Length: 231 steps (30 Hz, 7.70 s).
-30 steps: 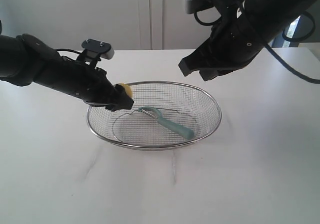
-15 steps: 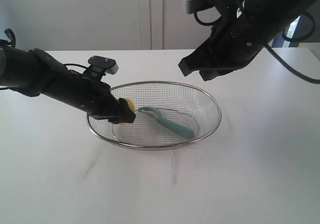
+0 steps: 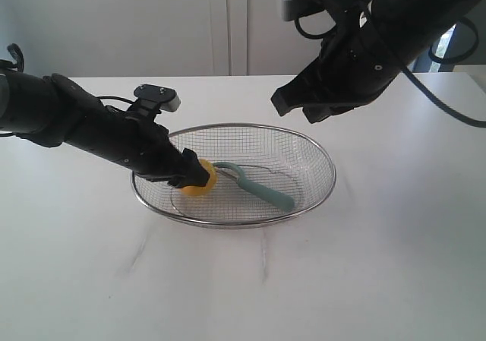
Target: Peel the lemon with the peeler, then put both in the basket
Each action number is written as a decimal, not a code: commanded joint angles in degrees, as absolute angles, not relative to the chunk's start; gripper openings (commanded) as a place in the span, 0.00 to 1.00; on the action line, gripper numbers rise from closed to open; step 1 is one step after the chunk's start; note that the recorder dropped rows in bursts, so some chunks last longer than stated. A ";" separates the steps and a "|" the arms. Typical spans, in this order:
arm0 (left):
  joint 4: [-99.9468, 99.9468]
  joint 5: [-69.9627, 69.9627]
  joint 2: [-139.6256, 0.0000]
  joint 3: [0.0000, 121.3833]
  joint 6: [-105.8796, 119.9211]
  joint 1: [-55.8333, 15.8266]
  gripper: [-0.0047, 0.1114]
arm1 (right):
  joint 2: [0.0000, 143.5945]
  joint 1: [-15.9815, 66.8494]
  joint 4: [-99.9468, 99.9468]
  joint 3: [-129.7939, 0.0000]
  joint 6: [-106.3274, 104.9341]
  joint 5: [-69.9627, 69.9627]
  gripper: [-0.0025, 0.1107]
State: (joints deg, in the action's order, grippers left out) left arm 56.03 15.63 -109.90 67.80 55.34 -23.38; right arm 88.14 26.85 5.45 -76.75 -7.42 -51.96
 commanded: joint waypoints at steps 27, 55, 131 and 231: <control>29.72 24.86 -86.67 68.11 23.94 -23.43 0.04 | 87.57 26.85 5.10 -76.47 -7.08 -51.66 0.02; 29.61 24.05 -83.34 67.49 24.19 -23.43 0.04 | 87.57 26.85 5.10 -76.47 -7.08 -51.66 0.02; 44.80 14.62 0.00 0.00 40.46 -2.99 0.04 | 87.57 26.85 5.55 -76.47 -7.08 -49.61 0.02; 7.02 12.07 0.00 0.00 5.90 -0.71 0.04 | 84.62 26.85 5.55 -76.47 -7.50 -49.61 0.02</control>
State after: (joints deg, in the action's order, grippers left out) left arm 6.56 12.22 -0.30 0.21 6.53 -0.68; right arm 87.02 26.85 5.45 -76.75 -7.19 -50.20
